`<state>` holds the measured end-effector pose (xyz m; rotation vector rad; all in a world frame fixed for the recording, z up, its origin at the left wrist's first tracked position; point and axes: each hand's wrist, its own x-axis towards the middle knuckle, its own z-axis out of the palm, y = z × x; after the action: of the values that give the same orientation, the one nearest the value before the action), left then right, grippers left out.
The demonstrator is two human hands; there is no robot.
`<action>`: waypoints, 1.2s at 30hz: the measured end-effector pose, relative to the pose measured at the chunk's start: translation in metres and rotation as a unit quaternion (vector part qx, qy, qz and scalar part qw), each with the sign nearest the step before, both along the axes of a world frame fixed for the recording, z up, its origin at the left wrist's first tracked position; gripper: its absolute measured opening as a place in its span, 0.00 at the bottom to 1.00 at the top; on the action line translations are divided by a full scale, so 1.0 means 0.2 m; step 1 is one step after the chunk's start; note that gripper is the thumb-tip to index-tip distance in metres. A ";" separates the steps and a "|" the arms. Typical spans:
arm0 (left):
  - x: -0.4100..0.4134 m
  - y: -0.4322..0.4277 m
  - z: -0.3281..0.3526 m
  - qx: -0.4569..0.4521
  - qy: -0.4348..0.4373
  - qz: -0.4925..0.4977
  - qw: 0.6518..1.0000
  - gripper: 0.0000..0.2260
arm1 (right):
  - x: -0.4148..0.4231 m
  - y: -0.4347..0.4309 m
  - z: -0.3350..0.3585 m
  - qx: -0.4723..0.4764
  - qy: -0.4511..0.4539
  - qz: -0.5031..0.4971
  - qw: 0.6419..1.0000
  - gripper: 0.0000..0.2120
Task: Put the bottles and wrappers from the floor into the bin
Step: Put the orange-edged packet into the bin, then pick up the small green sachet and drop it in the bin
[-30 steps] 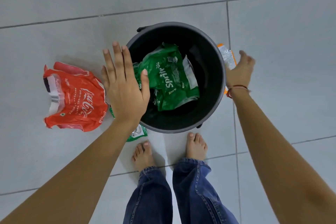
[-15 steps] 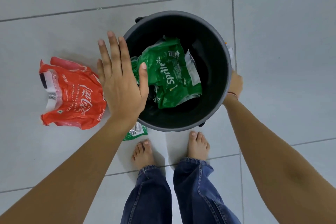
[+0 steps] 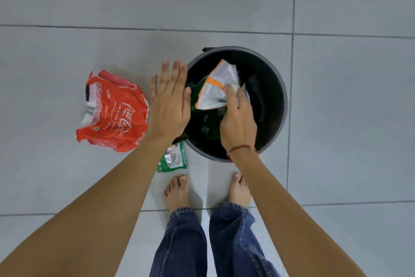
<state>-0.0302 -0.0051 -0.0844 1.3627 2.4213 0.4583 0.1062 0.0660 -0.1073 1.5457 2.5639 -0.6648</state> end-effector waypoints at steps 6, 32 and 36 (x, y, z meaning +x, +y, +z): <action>-0.04 -0.04 -0.04 -0.023 0.029 -0.069 0.997 0.26 | -0.09 -0.03 -0.27 -0.189 -0.199 -0.012 0.962 0.31; 0.35 -0.66 -0.42 -0.205 -0.296 0.488 0.795 0.10 | 0.31 0.29 0.04 0.146 0.042 0.024 0.988 0.30; 0.51 -0.77 0.02 -0.103 -0.242 0.527 0.808 0.08 | 0.30 0.29 0.07 0.129 0.016 0.018 0.991 0.29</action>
<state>0.0726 -0.1600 -0.0807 -0.3102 2.4268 0.6467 0.1662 0.1239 -0.0943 1.5647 2.7876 -0.3680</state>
